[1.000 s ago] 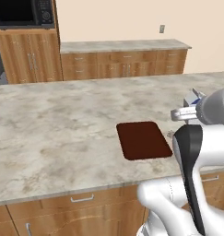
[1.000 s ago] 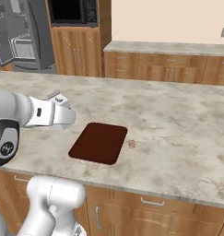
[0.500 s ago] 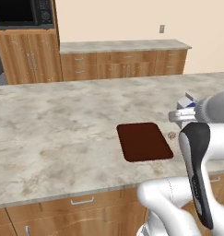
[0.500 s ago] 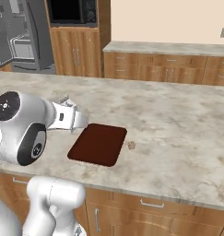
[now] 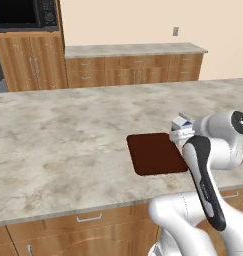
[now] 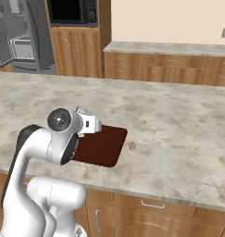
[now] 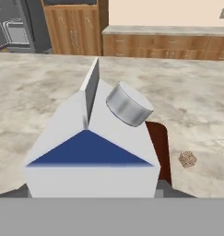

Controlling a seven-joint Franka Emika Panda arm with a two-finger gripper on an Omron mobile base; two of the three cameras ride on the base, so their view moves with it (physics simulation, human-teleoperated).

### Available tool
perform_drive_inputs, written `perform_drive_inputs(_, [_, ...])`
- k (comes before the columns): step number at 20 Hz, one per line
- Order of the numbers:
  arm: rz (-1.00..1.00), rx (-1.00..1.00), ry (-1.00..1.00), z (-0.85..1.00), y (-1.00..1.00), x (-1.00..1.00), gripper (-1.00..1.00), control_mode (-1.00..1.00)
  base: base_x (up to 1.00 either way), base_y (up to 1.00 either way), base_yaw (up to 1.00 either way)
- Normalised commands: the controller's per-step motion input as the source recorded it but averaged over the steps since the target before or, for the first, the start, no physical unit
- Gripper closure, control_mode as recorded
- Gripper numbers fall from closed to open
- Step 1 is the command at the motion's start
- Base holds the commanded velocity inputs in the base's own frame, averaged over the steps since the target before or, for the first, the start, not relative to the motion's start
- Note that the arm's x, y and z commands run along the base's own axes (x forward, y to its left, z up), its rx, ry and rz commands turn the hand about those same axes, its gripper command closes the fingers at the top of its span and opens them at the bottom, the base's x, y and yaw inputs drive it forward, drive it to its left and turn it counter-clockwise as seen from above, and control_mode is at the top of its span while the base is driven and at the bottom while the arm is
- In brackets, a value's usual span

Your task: Take out the milk from the fridge and place it on the tray on the counter. Then take the sugar cube near the tray and place it in the tray.

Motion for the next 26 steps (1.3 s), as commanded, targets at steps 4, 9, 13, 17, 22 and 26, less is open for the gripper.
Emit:
perform_drive_inputs(4, [0.00, 0.00, 0.00, -0.62, 0.28, 0.77, 1.00, -1.00, 0.00, 0.00, 0.00])
perform_drive_inputs(9, [-0.02, 0.00, 0.01, -0.50, 0.44, 0.67, 1.00, -1.00, 0.00, 0.00, 0.00])
perform_drive_inputs(13, [-0.01, 0.00, 0.02, -0.35, 0.11, 0.58, 1.00, -1.00, 0.00, 0.00, 0.00])
perform_drive_inputs(17, [0.00, 0.00, 0.09, -0.33, -0.01, 0.46, 1.00, -1.00, 0.00, 0.00, 0.00])
perform_drive_inputs(22, [0.00, 0.00, 0.00, -0.41, -0.01, 0.22, 1.00, -1.00, 0.00, 0.00, 0.00])
perform_drive_inputs(26, [0.00, 0.00, 0.00, -0.34, -0.07, 0.14, 1.00, -1.00, 0.00, 0.00, 0.00])
